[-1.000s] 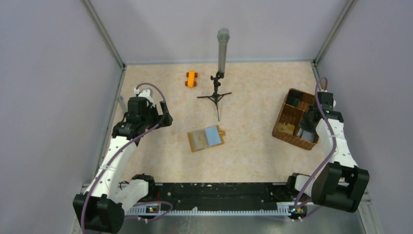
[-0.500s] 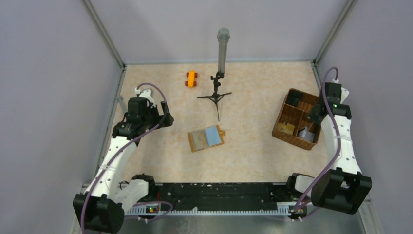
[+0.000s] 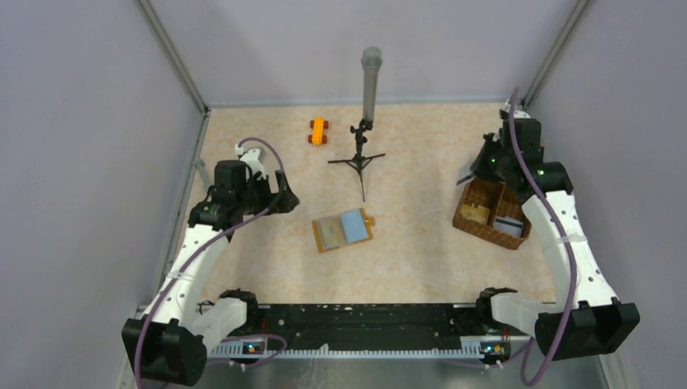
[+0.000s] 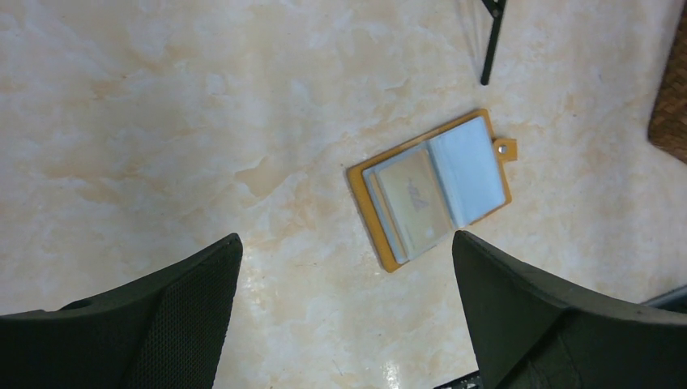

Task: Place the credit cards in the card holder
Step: Pick up the credit card from the storage box.

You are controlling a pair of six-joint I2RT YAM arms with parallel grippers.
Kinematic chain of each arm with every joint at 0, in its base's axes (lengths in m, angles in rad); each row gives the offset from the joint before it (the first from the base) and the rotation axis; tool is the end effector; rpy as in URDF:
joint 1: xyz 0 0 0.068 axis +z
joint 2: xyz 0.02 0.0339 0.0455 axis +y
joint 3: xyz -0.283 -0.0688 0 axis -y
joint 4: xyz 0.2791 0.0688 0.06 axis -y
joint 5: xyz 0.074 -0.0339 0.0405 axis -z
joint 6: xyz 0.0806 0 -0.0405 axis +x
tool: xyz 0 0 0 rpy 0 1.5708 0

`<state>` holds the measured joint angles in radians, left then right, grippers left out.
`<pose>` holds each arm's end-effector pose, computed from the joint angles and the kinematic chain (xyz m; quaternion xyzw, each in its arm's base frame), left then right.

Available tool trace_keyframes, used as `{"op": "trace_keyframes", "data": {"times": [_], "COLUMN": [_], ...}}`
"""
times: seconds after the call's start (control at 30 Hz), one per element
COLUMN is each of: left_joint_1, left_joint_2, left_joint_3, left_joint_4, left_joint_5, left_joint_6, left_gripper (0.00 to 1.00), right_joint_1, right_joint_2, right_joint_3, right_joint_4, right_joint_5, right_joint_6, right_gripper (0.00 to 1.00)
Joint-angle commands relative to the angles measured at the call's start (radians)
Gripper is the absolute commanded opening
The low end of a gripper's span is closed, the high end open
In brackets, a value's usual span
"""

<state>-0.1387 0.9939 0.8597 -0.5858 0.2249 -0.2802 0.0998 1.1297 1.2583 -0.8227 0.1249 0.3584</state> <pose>0.2599 -0.0544 0.2722 -0.0178 0.9061 -0.1852 0.3799 0.2862 0.0186 0.3662 0.1428 0.8927 0.0412 0.4254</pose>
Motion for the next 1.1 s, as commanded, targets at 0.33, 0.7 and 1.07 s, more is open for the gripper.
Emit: {"op": "trace_keyframes", "data": {"times": [0.33, 0.7, 1.07], "left_joint_1": [-0.238, -0.358, -0.446], "left_joint_2": [0.027, 0.051, 0.043], "left_joint_3": [-0.032, -0.050, -0.095], "left_joint_4": [0.246, 0.291, 0.387], "left_joint_5": [0.622, 0.774, 0.802], "left_joint_6": [0.020, 0.004, -0.107], "left_gripper": [0.98, 0.95, 0.00], "right_joint_1": [0.421, 0.642, 0.647], "right_joint_2": [0.088, 0.180, 0.186], "right_joint_3": [-0.109, -0.041, -0.029], "right_joint_4": [0.307, 0.332, 0.355], "right_joint_5": [-0.933, -1.048, -0.887], "right_joint_6": [-0.134, -0.206, -0.175], "right_gripper": [0.00, 0.00, 0.15]}}
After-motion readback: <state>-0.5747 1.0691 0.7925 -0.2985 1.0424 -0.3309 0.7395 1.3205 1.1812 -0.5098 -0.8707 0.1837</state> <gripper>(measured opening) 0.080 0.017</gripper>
